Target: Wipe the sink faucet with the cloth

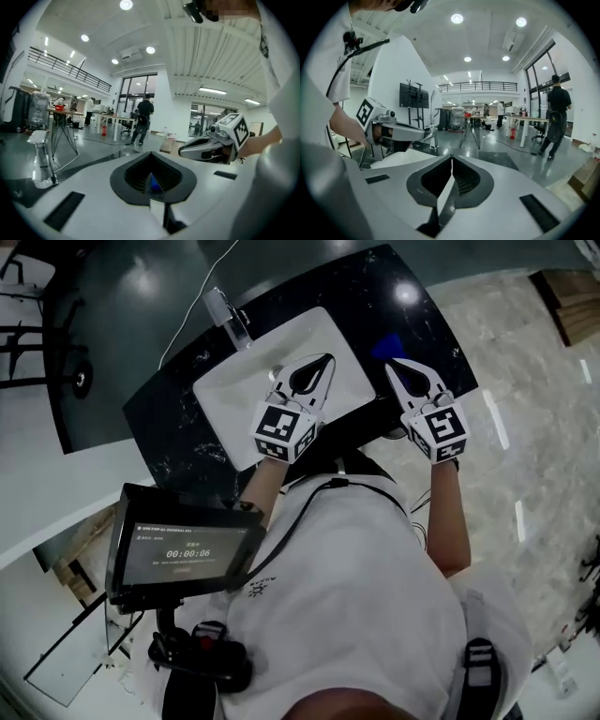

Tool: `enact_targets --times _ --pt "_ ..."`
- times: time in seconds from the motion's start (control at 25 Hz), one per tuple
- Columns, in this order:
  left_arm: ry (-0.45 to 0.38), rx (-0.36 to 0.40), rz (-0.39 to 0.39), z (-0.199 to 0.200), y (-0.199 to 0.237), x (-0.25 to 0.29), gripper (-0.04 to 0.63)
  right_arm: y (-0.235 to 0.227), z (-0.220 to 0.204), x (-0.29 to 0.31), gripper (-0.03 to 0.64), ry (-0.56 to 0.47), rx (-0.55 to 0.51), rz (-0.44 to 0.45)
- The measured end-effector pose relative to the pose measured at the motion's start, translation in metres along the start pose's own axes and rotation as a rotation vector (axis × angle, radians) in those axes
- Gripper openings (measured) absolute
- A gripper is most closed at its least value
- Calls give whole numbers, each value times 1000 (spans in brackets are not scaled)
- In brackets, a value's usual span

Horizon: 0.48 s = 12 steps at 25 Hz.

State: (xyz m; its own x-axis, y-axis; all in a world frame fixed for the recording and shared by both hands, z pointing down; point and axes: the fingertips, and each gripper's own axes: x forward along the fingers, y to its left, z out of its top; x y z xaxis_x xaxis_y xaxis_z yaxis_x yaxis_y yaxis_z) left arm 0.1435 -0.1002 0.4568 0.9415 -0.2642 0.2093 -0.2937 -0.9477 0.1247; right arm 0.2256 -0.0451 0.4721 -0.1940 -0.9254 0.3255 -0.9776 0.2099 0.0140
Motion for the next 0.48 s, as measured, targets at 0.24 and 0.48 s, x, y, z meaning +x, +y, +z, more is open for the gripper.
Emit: enact_targets --times 0.24,0.48 --pt "47 11 -149 -3 -46 26 2 -23 -37 -22 101 146 29 -107" --pt "99 6 -214 -29 -59 61 2 -49 -102 6 215 297 49 -104"
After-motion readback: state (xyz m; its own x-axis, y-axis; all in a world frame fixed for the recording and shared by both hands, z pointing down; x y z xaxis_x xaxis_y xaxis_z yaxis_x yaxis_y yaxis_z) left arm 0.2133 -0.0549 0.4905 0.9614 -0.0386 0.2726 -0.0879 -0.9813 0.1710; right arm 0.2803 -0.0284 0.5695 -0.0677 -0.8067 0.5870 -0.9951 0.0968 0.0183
